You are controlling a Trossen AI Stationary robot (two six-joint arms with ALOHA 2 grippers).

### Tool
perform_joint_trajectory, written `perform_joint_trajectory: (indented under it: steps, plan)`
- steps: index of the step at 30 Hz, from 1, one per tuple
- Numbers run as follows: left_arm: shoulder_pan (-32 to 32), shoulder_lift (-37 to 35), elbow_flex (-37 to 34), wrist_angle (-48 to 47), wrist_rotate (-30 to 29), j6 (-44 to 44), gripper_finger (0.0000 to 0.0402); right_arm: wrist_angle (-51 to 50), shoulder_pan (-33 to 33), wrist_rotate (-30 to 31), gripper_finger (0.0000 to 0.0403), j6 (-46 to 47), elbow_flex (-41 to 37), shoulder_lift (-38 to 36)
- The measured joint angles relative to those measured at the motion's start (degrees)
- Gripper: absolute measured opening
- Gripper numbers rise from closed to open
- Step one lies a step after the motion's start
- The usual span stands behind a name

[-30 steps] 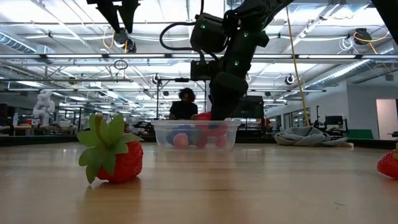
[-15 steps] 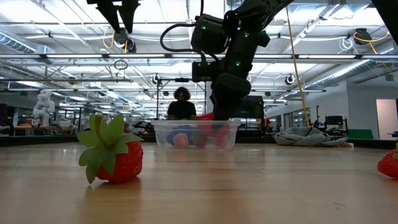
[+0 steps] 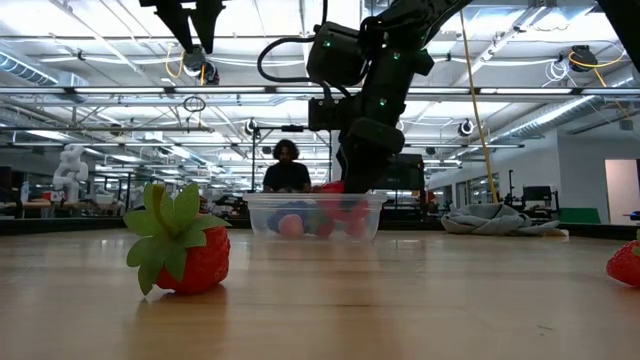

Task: Pick and placing Produce into tupperware
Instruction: Put the dragonfruit into the transparent bin, then put the left strawberry into the transparent bin

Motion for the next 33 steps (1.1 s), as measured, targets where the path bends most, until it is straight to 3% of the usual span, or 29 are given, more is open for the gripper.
perform_joint_trajectory:
  steps: [8, 15, 23, 33]
  plan:
    - [0.0, 0.0, -4.7, 0.2, -0.3, 0.0, 0.0237, -0.2, 0.0, -0.2, 0.0237, -0.1, 0.0, 0.0]
    - [0.1, 0.0, -10.7, 0.2, -2.0, 0.3, 0.0237, -0.2, 0.0, -0.2, 0.0273, -0.3, 0.0, 0.0]
    - [0.6, 0.0, -11.2, 0.3, -3.5, 0.4, 0.0237, 0.2, 0.0, -0.2, 0.0315, -4.6, 0.0, -0.5]
    - [2.4, 0.0, -11.2, 0.3, -4.4, 0.9, 0.0237, 1.0, 0.4, -0.2, 0.0320, -7.7, 0.0, -9.8]
